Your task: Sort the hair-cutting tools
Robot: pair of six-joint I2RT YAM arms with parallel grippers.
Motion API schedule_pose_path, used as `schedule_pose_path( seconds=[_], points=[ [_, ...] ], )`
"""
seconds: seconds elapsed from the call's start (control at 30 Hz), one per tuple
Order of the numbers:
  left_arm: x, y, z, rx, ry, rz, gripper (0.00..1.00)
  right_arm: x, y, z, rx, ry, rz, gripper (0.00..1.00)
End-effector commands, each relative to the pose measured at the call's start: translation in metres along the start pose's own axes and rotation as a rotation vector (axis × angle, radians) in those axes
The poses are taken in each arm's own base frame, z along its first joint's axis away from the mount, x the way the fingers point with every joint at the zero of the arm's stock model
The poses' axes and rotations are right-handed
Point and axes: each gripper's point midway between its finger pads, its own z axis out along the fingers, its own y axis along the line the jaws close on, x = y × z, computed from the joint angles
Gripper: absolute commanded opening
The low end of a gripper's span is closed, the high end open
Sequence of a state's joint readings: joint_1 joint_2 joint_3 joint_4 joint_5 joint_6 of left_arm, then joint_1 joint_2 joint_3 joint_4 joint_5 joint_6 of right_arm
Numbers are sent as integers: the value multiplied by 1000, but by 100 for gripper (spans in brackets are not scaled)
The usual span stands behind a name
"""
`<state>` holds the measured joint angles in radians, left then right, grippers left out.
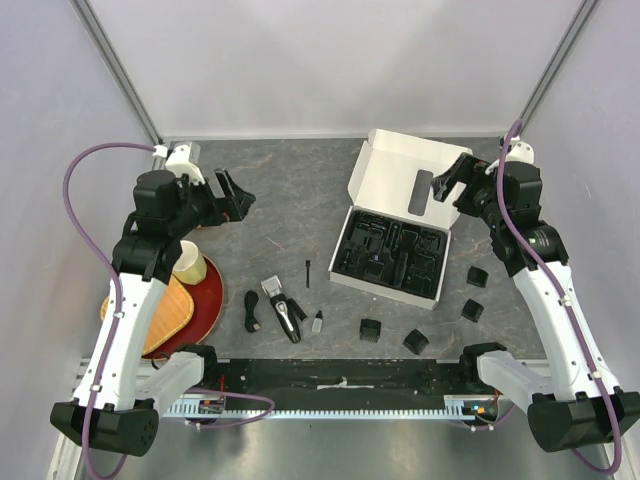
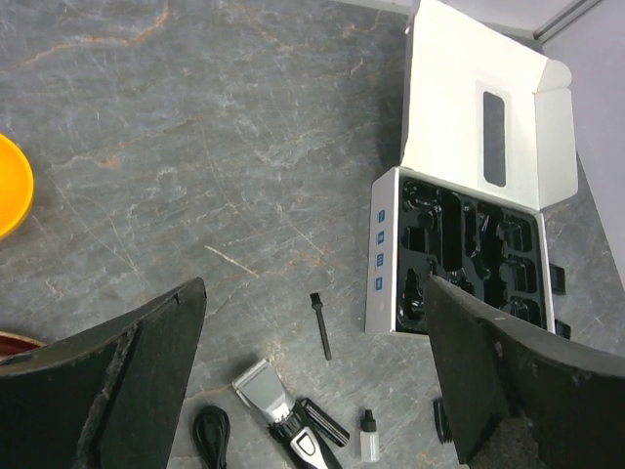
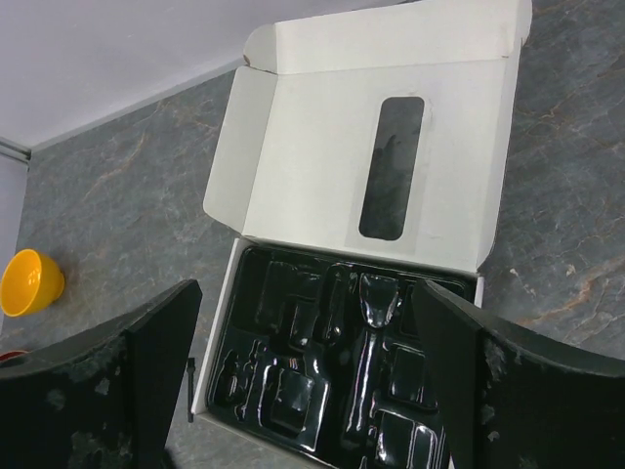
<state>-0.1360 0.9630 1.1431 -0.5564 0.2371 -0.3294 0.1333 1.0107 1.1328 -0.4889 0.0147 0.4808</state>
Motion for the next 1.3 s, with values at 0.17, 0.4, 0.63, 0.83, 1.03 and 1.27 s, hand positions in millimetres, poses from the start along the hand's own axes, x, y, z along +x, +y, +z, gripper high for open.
schedule_pose_path(
  seconds=[0.17,0.4,0.63,0.83,1.03,1.27],
  points=[
    [13,19,-8,-122,16,-101,99,-8,16,-9,-68,1,2,98],
    [31,34,-18,-174,-36,-121,100,12,50,-10,-266,107,-23,98],
    [57,27,-19,-104,38,-102,97,64,105,-21,-381,170,-154,98],
    [86,20,-13,-37,114,-152,96,136,122,-25,-364,301,-239,93],
    [120,12,4,57,214,-215,91,204,132,-49,-320,409,-373,89],
    [128,16,12,56,225,-223,89,276,156,-65,-314,435,-494,88]
  ],
)
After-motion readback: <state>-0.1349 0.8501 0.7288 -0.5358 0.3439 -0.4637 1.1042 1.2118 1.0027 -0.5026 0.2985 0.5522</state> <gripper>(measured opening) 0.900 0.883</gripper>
